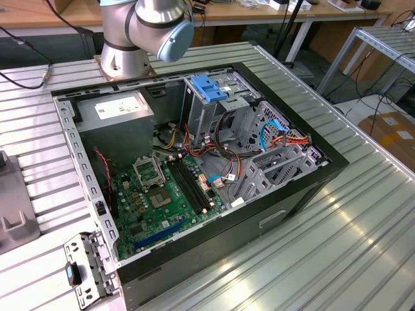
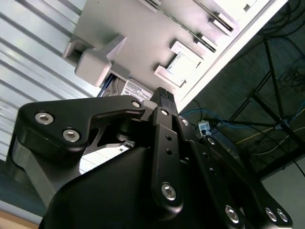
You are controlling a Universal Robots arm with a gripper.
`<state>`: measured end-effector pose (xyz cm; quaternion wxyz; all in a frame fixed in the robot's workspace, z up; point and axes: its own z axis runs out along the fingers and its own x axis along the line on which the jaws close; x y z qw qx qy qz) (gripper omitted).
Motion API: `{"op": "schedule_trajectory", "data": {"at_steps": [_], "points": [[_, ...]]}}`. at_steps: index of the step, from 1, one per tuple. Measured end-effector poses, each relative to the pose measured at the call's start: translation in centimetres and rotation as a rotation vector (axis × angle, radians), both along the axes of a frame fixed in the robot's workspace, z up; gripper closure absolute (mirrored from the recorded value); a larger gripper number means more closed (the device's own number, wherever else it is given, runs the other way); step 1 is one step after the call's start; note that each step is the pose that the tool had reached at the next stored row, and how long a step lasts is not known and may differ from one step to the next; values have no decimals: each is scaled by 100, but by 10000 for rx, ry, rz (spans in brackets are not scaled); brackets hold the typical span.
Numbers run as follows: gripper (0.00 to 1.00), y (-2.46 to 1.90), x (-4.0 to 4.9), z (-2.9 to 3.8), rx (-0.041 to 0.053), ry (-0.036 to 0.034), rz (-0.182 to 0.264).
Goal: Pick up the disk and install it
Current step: 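Pick up the disk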
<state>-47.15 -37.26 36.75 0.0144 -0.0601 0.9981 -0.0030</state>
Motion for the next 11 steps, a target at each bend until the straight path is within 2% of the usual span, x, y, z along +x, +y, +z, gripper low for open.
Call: {"op": "schedule_trajectory", "data": {"at_steps": [11], "points": [[90, 0, 0, -1, 0, 0, 634]]}}
